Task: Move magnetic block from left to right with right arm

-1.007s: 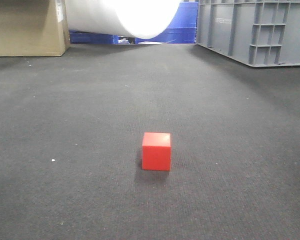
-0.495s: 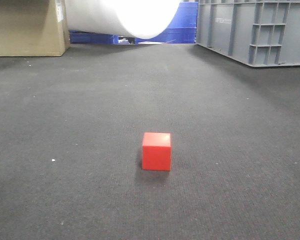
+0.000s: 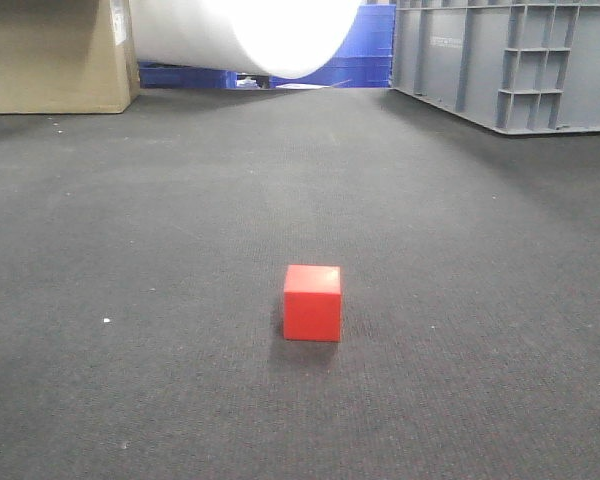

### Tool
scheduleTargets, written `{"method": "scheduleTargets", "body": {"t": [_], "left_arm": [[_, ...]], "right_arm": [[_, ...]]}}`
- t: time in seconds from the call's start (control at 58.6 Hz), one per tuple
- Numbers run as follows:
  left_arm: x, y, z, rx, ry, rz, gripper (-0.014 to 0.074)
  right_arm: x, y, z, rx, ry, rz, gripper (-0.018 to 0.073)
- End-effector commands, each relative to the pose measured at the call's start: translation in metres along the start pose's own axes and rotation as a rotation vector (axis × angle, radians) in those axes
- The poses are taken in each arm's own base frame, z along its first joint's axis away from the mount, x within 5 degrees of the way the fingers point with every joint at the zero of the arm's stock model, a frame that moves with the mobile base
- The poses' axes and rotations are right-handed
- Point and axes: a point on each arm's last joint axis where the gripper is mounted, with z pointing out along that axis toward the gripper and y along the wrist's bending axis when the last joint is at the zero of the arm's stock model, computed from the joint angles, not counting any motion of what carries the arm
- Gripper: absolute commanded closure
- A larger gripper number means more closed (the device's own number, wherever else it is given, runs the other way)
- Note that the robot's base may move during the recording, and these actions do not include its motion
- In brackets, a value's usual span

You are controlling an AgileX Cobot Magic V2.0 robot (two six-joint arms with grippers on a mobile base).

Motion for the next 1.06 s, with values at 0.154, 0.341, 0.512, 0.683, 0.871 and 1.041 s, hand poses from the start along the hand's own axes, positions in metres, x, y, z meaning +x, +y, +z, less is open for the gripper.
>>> {"method": "scheduleTargets", "body": {"t": [0.154,0.341,0.512,0.683,0.871,1.041], "left_arm": [[-0.0052,-0.0002,-0.0006,0.004,-0.078,-0.006,0.0713],[-0.0052,-0.0002,-0.0006,0.004,-0.078,-0.006,0.0713],[-0.0052,-0.0002,-0.0006,0.004,-0.078,-0.006,0.0713],[-0.0052,-0.0002,-0.0006,0.004,-0.078,-0.006,0.0713],[-0.0052,-0.0002,-0.0006,0.004,-0.078,-0.006,0.0713],[-0.0052,-0.0002,-0.0006,0.004,-0.078,-0.006,0.0713]], "right_arm": [[-0.0116,-0.0004,-0.0026,0.012,-0.146,-0.069,0.0505],[-0.0118,-0.0004,-0.0026,0.012,-0.149,-0.062,0.0505],[-0.0115,-0.0004,-0.0026,0.012,-0.145,-0.062,0.0505],[-0.0115,-0.0004,-0.0026,0.012,-0.145,-0.062,0.0505],[-0.0115,-0.0004,-0.0026,0.012,-0.145,-0.062,0.0505],[-0.0115,-0.0004,-0.0026,0.012,-0.145,-0.062,0.0505]]}}
